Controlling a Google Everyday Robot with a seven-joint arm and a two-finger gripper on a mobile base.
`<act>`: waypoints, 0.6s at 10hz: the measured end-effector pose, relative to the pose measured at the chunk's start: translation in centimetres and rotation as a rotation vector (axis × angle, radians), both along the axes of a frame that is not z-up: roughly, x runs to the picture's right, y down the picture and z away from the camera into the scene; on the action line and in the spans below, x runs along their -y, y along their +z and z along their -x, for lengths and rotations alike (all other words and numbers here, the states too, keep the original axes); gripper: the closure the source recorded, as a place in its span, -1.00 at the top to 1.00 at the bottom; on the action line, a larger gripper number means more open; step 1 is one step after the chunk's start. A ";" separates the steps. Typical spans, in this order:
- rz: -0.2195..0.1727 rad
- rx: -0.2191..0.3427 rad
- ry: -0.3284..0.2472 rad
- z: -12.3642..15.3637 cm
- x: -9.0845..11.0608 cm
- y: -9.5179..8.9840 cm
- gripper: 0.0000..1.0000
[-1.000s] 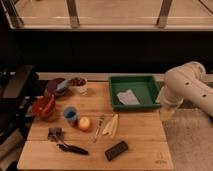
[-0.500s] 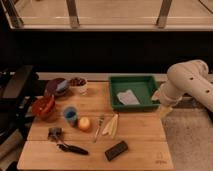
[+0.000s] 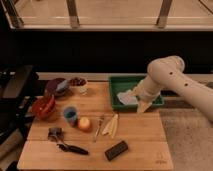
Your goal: Place fork in table surface
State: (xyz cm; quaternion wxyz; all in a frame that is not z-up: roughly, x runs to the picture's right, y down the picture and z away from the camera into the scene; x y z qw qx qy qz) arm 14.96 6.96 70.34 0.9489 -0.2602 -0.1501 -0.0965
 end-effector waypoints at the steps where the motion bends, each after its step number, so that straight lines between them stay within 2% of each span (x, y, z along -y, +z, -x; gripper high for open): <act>1: -0.010 0.031 -0.027 2.3 0.2 0.2 0.30; 2: -0.018 0.075 -0.058 5.5 0.2 0.6 0.30; 4: -0.023 0.140 -0.093 9.7 -0.1 1.3 0.30; 6: -0.006 0.227 -0.136 14.3 -1.4 3.3 0.30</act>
